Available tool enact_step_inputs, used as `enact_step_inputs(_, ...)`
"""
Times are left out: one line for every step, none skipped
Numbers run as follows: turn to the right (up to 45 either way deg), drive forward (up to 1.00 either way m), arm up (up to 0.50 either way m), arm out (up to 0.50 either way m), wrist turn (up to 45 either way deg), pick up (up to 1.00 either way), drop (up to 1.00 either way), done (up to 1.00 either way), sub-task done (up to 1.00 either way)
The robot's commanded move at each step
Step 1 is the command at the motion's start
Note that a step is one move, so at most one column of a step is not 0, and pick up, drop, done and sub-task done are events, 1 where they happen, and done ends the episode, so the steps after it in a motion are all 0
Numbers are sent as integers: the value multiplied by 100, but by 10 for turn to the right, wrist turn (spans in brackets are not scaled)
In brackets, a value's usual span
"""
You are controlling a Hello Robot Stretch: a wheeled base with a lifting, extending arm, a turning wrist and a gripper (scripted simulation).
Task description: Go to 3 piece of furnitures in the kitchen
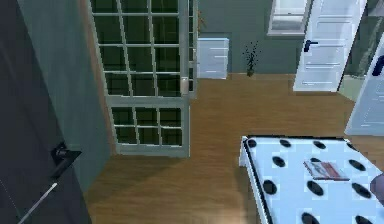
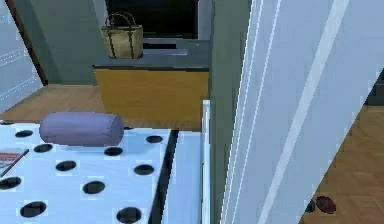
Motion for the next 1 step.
enact_step_inputs(90, 0, 0, 0, 0, 0, 0, 0, 0)
